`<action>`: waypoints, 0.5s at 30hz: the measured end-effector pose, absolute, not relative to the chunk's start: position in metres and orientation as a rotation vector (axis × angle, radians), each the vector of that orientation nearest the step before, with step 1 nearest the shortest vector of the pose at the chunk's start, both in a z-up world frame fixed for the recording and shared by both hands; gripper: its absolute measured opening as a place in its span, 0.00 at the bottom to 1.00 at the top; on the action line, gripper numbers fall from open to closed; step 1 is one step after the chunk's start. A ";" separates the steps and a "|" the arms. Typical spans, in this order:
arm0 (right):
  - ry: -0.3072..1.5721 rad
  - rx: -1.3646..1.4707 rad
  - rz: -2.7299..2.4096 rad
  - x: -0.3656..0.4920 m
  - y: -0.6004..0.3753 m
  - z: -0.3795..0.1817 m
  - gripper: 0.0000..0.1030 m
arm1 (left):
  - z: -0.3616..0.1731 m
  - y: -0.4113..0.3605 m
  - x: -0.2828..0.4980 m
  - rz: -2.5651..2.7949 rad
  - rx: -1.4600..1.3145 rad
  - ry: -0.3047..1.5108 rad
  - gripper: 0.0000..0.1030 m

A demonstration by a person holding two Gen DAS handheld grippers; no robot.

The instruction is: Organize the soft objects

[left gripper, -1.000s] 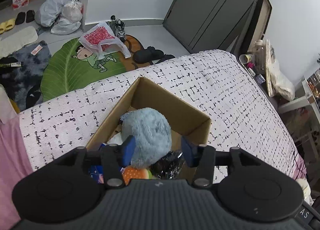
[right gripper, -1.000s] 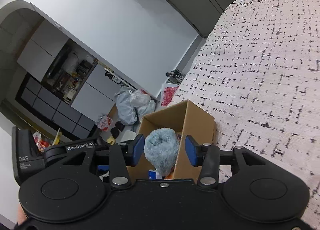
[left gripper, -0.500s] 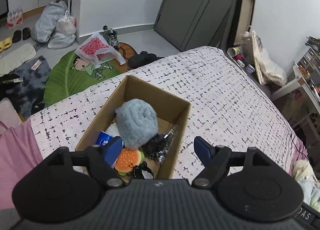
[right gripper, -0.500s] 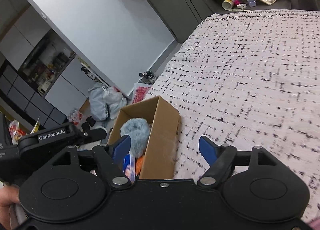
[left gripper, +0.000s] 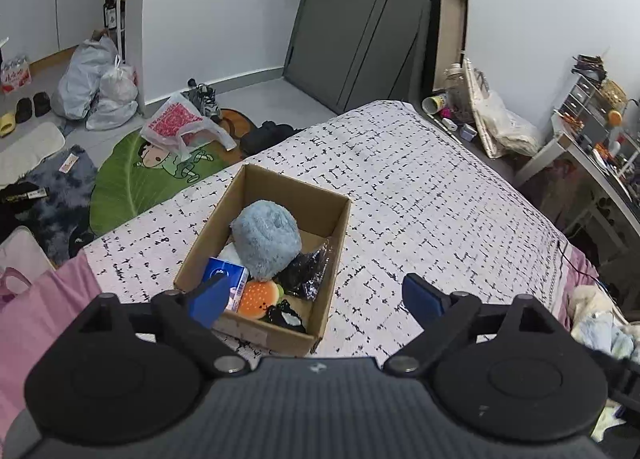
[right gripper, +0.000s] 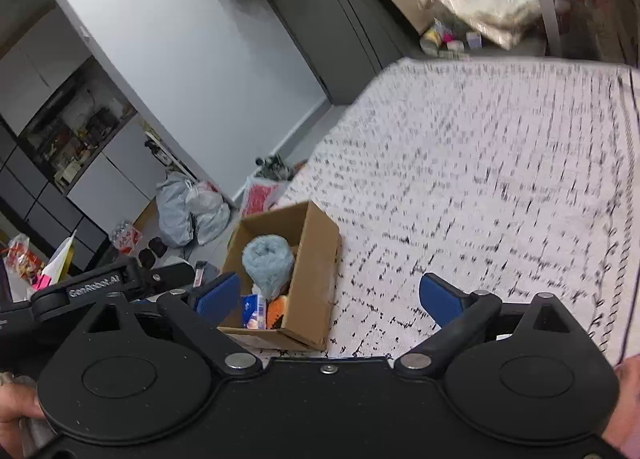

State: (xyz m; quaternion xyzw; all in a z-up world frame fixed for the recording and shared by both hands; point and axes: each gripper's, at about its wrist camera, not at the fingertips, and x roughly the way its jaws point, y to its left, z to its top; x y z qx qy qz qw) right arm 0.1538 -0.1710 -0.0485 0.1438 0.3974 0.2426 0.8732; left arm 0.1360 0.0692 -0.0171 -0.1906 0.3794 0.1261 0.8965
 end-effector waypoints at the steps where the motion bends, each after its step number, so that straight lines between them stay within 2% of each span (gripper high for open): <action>1: 0.817 0.292 0.502 0.149 -0.172 -0.043 1.00 | -0.014 0.068 0.132 0.254 -0.394 0.784 0.91; 15: 0.812 0.214 0.447 0.096 -0.177 -0.011 1.00 | 0.010 0.053 0.074 0.174 -0.357 0.731 0.96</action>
